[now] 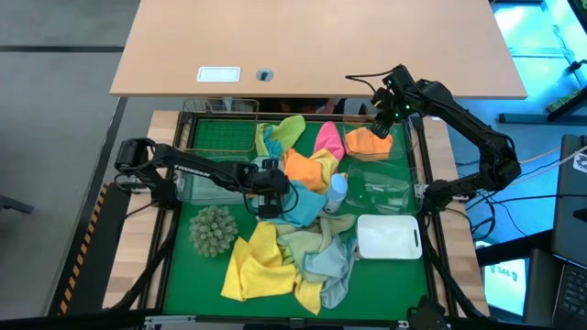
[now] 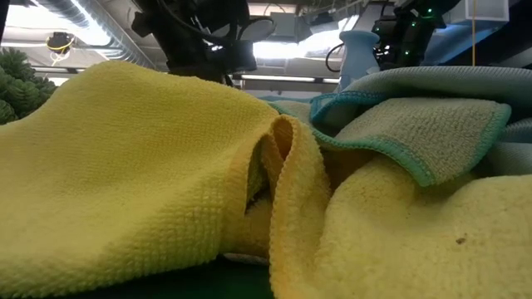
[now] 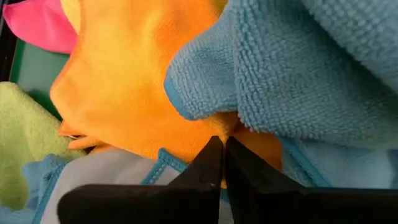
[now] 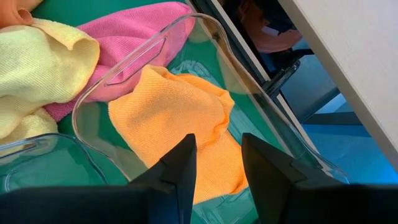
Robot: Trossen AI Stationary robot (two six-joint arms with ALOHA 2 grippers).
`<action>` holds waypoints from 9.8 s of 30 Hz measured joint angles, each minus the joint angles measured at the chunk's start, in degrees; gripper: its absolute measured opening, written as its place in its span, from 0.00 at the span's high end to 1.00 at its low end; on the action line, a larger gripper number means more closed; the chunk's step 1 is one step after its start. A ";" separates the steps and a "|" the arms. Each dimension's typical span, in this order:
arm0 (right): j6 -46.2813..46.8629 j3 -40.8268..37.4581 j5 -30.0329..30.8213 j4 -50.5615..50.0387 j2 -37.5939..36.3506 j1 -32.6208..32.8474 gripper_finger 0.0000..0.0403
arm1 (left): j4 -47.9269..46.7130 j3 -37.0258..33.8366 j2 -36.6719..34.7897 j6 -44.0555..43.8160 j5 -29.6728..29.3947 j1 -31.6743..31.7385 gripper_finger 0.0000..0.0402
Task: Sort microfiber towel by color & place in baskets
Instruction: Put the orange microfiber towel into the top right transparent bin, then put the blue microfiber towel into the gold wire basket
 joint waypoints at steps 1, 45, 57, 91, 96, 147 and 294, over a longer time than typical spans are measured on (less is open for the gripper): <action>0.00 0.00 -0.01 0.01 0.00 0.00 0.69 | 0.07 0.00 -0.55 -0.15 0.16 0.00 0.98; 4.99 0.02 -21.66 40.49 -8.80 19.50 0.69 | 28.08 4.98 -18.82 4.80 9.90 14.85 1.00; 4.32 0.02 -10.20 53.22 -0.80 32.25 0.69 | 28.03 4.96 -18.07 4.78 9.89 13.73 1.00; 6.16 0.00 -14.38 51.11 0.30 33.44 0.69 | 23.05 4.94 -18.11 4.84 9.62 12.11 1.00; 6.10 -0.01 -14.30 51.56 0.98 33.90 0.69 | 24.08 4.94 -18.11 4.84 9.64 12.09 1.00; -0.13 10.86 5.01 21.94 -8.50 29.55 0.99 | 25.80 4.92 -18.09 4.62 7.44 12.07 0.71; -1.55 -18.49 14.53 10.29 -9.60 2.25 0.46 | -14.92 4.92 -6.40 -21.21 11.89 -7.74 0.43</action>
